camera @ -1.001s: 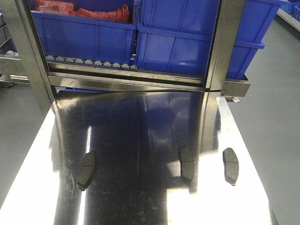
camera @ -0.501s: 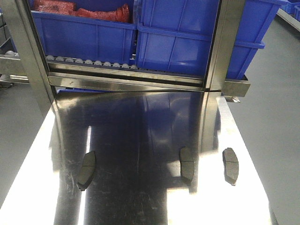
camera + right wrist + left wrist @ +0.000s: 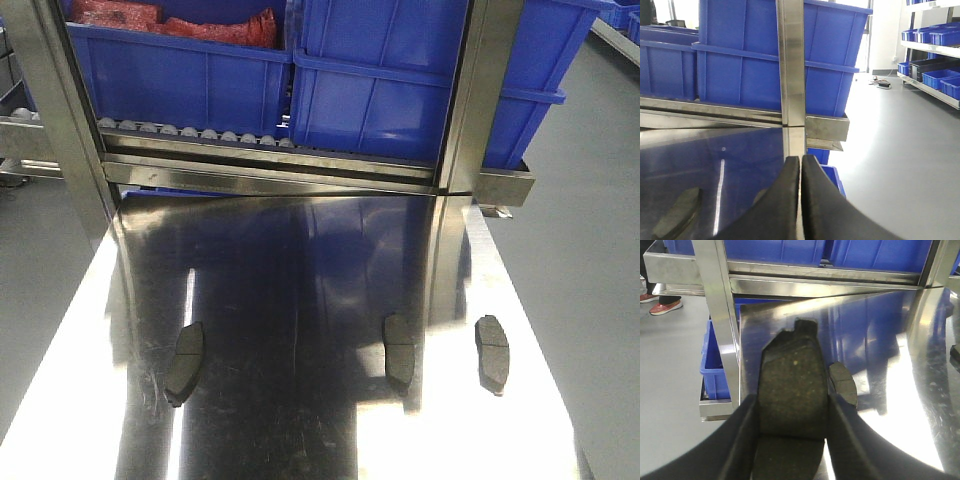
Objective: Move and align brake pads A on conveyor
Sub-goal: 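Move the right gripper over the brake pad nearest it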
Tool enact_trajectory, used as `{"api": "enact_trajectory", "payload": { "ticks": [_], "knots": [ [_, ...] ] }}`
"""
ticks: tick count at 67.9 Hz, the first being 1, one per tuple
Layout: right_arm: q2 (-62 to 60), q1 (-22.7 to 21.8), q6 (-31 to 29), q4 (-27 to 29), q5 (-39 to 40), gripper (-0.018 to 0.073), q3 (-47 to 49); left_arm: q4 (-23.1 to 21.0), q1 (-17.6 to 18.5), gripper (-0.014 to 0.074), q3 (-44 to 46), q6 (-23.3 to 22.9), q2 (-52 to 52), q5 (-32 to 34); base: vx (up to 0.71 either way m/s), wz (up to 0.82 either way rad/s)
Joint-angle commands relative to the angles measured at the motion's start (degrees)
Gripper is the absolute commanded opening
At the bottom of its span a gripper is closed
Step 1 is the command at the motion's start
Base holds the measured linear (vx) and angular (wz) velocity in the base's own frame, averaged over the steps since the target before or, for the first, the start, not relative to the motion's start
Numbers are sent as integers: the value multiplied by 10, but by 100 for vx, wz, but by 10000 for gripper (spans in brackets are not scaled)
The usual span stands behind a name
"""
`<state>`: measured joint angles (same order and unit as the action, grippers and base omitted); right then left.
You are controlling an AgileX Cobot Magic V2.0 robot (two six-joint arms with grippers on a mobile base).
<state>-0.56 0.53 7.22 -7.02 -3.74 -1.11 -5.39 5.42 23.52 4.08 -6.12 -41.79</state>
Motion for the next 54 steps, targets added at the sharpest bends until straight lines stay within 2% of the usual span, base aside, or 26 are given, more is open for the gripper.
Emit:
{"api": "enact_trajectory", "payload": {
  "ticks": [1, 6, 11, 16, 29, 44, 54],
  "knots": [
    [-6, 1, 11, 4, 50, -11, 50, -8, 4, -6, 13, -6, -8, 60, 0, 0],
    [7, 1, 19, 14, 41, -11, 84, -8, 4, -6, 13, -6, -8, 60, 0, 0],
    [35, 1, 18, 17, -1, -11, 127, -8, 4, -6, 13, -6, -8, 60, 0, 0],
    [79, 1, 11, 16, -51, -11, 168, -8, 4, -6, 13, -6, -8, 60, 0, 0],
    [238, 1, 3, 22, -116, -11, 238, -8, 4, -6, 13, -6, -8, 59, 0, 0],
    [398, 1, -1, 24, -285, -11, 323, -8, 4, -6, 13, -6, -8, 59, 0, 0],
    [464, 1, -1, 47, -365, -11, 355, -8, 4, -6, 13, -6, -8, 58, 0, 0]
  ]
}}
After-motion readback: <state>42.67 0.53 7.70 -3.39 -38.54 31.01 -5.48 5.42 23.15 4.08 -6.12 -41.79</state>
